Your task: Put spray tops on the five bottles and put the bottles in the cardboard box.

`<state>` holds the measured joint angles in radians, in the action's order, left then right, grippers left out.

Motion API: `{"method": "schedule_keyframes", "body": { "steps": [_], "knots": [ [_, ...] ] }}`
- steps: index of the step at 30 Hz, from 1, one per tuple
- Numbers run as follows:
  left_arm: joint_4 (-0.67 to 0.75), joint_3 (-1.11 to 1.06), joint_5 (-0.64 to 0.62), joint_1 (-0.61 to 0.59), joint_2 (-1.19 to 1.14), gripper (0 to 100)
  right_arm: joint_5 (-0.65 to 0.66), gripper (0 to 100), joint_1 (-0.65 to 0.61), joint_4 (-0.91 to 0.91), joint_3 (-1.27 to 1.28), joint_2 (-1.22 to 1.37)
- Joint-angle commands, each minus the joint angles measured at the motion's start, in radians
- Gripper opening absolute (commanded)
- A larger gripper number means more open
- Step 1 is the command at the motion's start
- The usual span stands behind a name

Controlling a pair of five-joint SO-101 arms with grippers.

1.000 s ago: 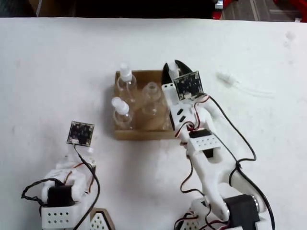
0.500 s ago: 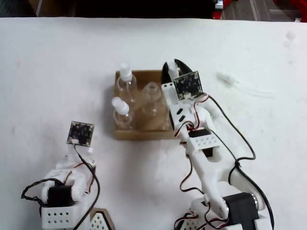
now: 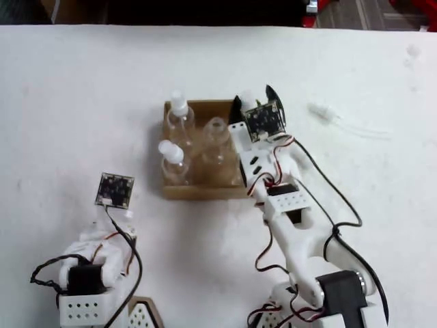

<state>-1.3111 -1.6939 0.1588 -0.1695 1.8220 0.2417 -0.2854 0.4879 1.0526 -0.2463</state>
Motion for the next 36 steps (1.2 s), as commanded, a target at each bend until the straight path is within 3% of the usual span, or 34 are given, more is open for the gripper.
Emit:
{"method": "schedule_keyframes", "body": {
  "steps": [1,15,22,36],
  "knots": [
    [0.023,0.002,0.006,0.013,0.008,3,0.015,21.1,-0.001,-0.019,-0.014,-0.010],
    [0.023,0.002,0.006,0.013,0.008,3,0.017,21.1,0.002,-0.035,-0.028,-0.088],
    [0.023,0.002,0.006,0.013,0.008,3,0.012,21.2,0.001,-0.268,-0.031,-0.305],
    [0.023,0.002,0.006,0.013,0.008,3,0.012,21.2,0.061,-0.499,-0.023,-0.544]
  ]
}}
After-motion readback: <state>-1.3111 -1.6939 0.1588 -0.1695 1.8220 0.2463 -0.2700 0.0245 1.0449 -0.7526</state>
